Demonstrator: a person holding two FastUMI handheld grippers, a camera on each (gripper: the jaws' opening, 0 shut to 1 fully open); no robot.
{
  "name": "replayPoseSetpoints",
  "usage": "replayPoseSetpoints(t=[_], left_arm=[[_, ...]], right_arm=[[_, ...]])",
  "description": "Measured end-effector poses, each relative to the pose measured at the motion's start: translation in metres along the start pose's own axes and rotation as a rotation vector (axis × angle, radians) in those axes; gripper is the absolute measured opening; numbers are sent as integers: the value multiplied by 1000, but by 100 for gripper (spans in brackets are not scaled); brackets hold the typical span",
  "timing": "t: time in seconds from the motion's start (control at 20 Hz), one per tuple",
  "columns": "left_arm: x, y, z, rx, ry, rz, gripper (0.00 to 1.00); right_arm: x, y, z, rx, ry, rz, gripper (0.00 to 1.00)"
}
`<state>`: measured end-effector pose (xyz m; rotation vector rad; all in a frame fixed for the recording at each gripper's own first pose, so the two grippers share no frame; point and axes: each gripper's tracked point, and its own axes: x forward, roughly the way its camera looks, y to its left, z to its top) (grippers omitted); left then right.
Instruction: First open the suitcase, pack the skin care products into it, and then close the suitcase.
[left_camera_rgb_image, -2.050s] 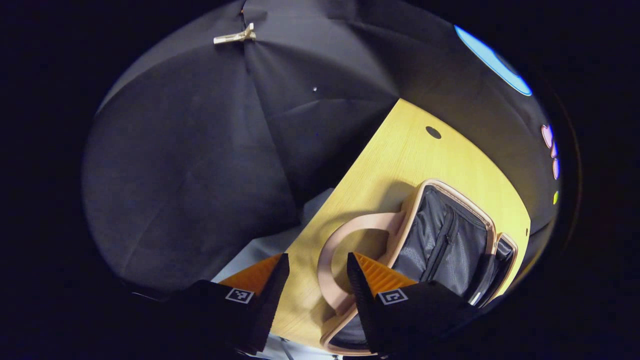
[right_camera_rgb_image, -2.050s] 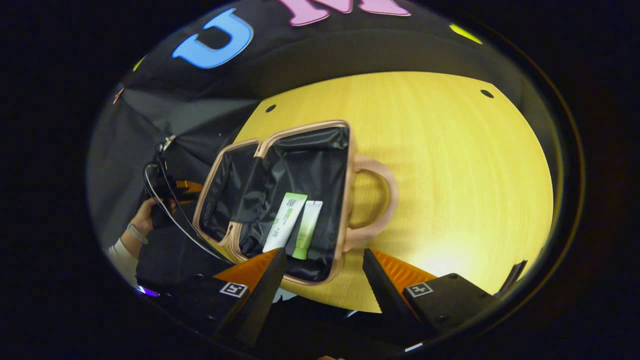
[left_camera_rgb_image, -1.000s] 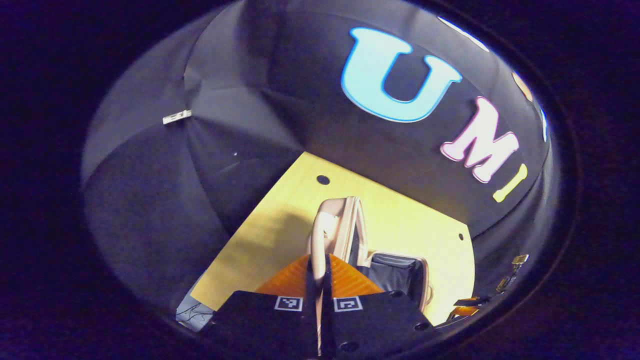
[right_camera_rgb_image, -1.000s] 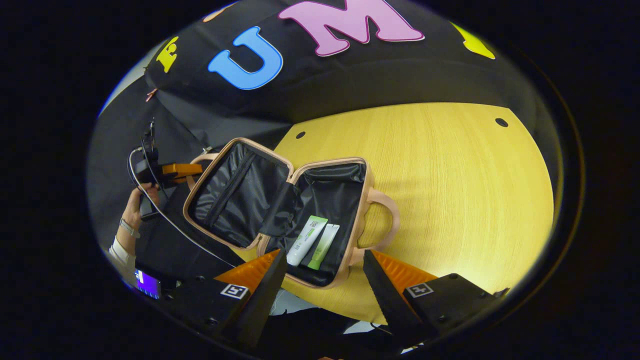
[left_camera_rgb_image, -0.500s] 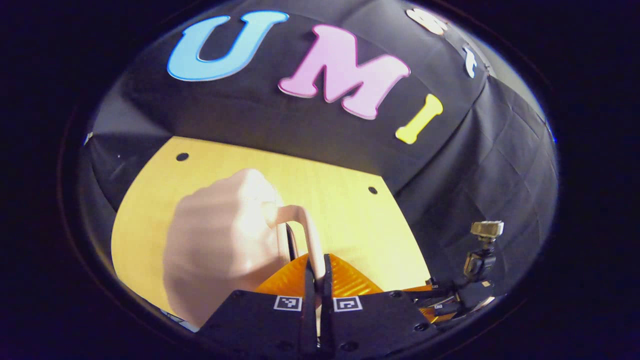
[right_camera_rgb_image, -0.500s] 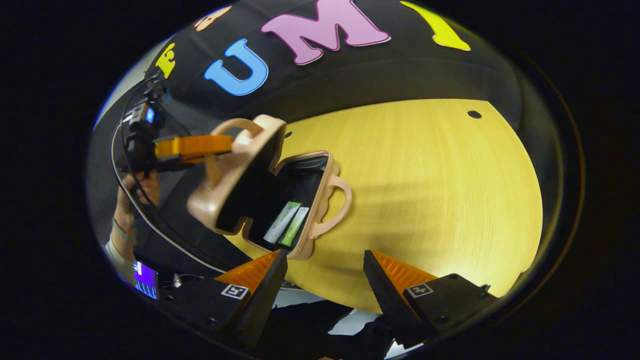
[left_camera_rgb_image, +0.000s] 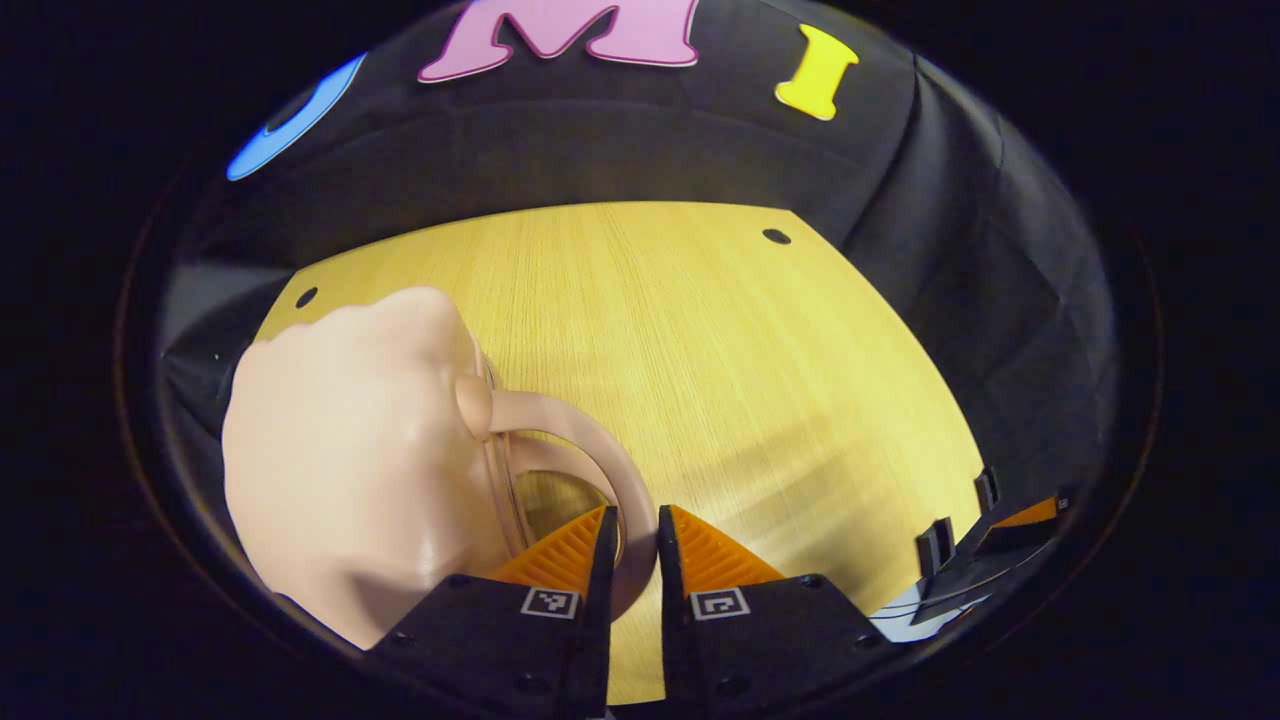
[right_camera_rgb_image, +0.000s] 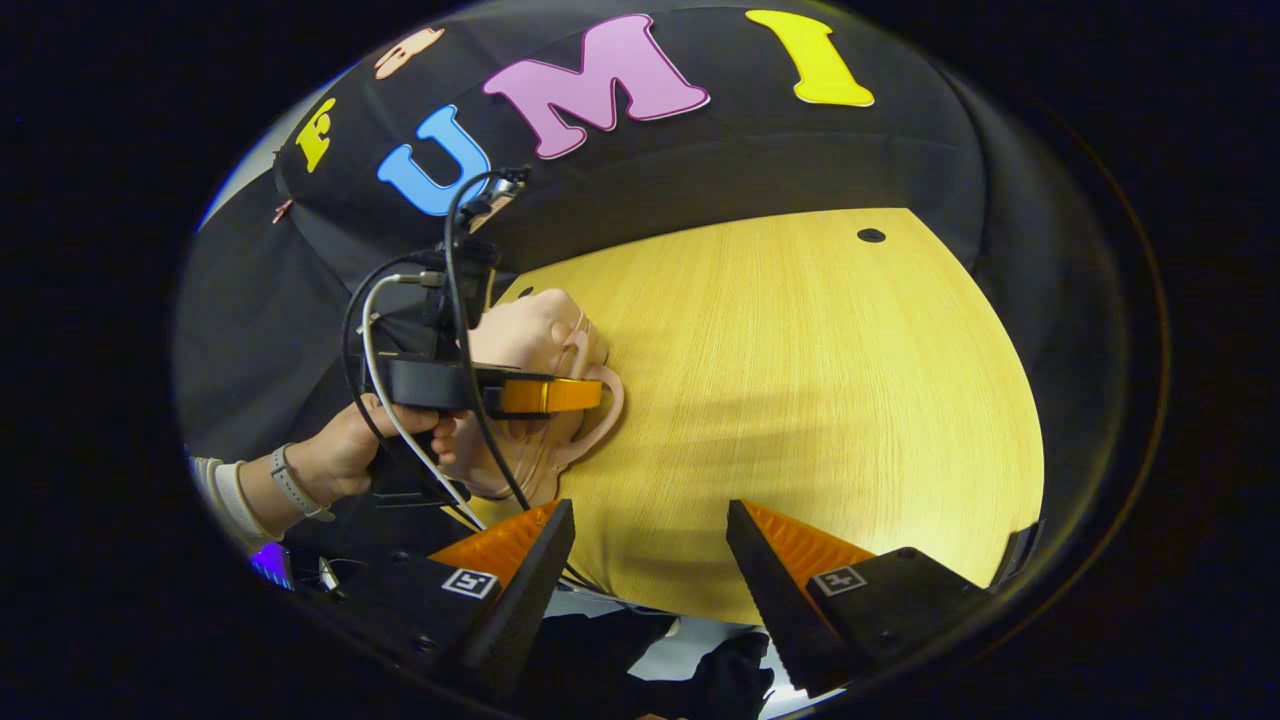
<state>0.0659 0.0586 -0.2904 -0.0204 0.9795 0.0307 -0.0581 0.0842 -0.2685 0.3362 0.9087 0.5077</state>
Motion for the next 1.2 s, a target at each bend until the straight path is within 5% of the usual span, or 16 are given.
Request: replayPoseSetpoints(t=[0.15,0.2,0.35,0.4,0.75,0.9,1.2], left_arm=[[-32,-9,22,28,-83,41,42],[-51,-13,35,35,-139,57,55],[-125,-17,79,22,-371,143,68],[-153,-17,97,18,-466,174,80],[-322,-7,135,36,-896,368,96],[-373,-9,157,0,-1021,328,96],[-358,-1,163,-38,-1006,199,97]], right_arm=[[-11,-7,18,-52,-61,-16,97],[-15,-10,30,-84,-94,-29,97],[-33,-8,87,-198,-246,-53,97],[-42,-4,112,-238,-307,-66,97],[-127,60,253,-385,-772,-144,97],[-168,84,275,-356,-921,-162,97],[-199,80,280,-346,-1024,-267,96]])
